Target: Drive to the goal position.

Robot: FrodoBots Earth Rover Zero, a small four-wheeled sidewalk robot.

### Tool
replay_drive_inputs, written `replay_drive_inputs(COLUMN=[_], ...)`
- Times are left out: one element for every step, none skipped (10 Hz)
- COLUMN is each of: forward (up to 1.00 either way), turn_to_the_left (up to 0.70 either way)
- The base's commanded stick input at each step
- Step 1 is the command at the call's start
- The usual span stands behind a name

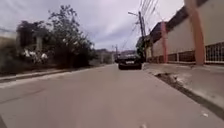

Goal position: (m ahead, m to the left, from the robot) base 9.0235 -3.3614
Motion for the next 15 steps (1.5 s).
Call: replay_drive_inputs(forward=[1.00, 1.00, 1.00, 1.00, 1.00, 1.00, 1.00, 1.00, 1.00, 1.00, 1.00, 1.00, 1.00, 1.00, 1.00], turn_to_the_left=[0.00, 0.00, 0.00, 0.00, 0.00, 0.00, 0.02, 0.02, 0.03, 0.03, 0.03, 0.03, 0.02, 0.02, 0.01])
